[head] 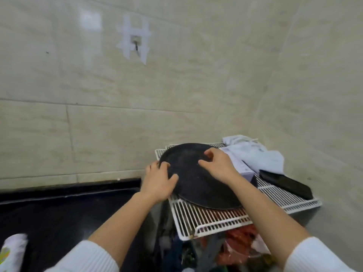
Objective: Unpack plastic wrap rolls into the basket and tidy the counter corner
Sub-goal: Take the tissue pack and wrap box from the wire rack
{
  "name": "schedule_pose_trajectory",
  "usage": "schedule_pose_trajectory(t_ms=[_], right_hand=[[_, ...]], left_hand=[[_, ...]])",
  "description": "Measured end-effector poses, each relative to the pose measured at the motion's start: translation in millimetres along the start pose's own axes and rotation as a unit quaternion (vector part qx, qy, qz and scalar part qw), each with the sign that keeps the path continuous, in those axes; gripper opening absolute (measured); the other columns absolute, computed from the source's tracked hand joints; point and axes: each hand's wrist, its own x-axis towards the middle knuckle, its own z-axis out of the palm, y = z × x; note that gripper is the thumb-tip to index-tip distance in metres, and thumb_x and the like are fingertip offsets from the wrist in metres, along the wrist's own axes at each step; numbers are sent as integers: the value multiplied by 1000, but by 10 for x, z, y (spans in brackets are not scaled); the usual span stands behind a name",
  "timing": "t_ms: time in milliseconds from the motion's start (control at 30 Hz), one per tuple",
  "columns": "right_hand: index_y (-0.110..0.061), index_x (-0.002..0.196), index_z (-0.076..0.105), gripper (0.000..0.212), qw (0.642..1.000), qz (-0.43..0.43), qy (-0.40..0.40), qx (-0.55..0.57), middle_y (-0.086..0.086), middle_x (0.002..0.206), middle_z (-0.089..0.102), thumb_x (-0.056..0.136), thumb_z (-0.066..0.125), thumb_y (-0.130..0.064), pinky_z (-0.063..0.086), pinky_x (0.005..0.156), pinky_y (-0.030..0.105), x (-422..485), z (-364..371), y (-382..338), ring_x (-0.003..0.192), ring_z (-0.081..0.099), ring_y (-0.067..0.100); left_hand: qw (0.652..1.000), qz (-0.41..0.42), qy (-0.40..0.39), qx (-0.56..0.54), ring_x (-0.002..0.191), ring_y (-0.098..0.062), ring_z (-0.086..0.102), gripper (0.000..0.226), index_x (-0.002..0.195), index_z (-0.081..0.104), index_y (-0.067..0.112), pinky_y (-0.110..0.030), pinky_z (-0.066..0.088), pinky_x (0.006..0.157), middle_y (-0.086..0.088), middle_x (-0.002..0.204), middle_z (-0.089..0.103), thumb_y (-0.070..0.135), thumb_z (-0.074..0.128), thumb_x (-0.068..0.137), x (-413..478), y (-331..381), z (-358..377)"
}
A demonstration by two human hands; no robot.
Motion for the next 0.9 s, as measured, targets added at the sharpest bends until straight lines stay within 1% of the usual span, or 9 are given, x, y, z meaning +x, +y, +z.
schedule_pose_trajectory(t_ms=[100,200,300,433,567,667,767,833,900], right_hand=[[-13,121,58,50,991,35,52,-120,11,122,58,79,65,-39,43,94,42,162,-323,462,119,48,32],[-12,129,47,60,978,87,10,-189,16,131,50,83,57,-48,41,95,45,212,-456,799,122,44,36],[-9,130,41,63,983,102,-21,-151,19,130,52,82,60,-45,44,90,40,207,-415,1007,116,52,37],[-11,125,40,58,991,84,2,-104,17,125,57,82,62,-43,46,83,38,200,-342,1029,110,57,34],[-14,118,44,50,997,57,6,-42,12,119,61,80,62,-42,44,74,33,222,-251,792,103,60,32],[-15,119,47,53,999,31,-6,40,10,118,62,75,63,-39,47,73,35,218,-131,435,101,61,31],[-17,121,48,55,994,-15,-15,103,8,118,62,74,65,-40,40,72,32,177,72,-8,102,59,31],[-18,123,47,57,989,-52,-26,139,6,112,60,73,65,-41,38,72,32,102,264,-344,96,57,28],[-18,123,47,58,982,-80,-49,161,2,102,55,73,65,-41,37,70,31,-29,522,-699,88,51,23]], left_hand=[[1000,-11,-21,2,145,-32,9,57,141,36,21,-46,18,117,-14,158,18,47,46,92,56,355,431],[998,-24,-10,61,142,-30,22,56,140,39,23,-43,22,115,-11,154,29,50,44,91,59,455,699],[992,-20,13,122,137,-25,32,56,138,41,26,-40,24,114,-5,147,39,53,40,89,45,443,795],[990,-16,12,140,136,-24,31,56,138,38,29,-42,25,113,-4,147,38,56,37,89,63,394,820],[986,-22,-5,163,135,-26,31,56,137,37,29,-44,27,112,-6,147,37,56,38,88,73,417,800],[994,-10,-14,113,136,-25,30,52,136,42,24,-42,29,111,-6,144,41,47,46,89,48,427,669],[994,10,111,17,127,-20,41,43,129,49,21,-36,39,104,-2,131,53,32,52,88,-115,253,414],[983,-4,183,7,120,-19,45,38,126,52,20,-35,43,98,-1,125,56,26,53,88,-337,7,211],[975,-27,217,29,119,-19,45,36,124,54,19,-35,45,94,-1,123,56,23,54,88,-603,-345,8]])
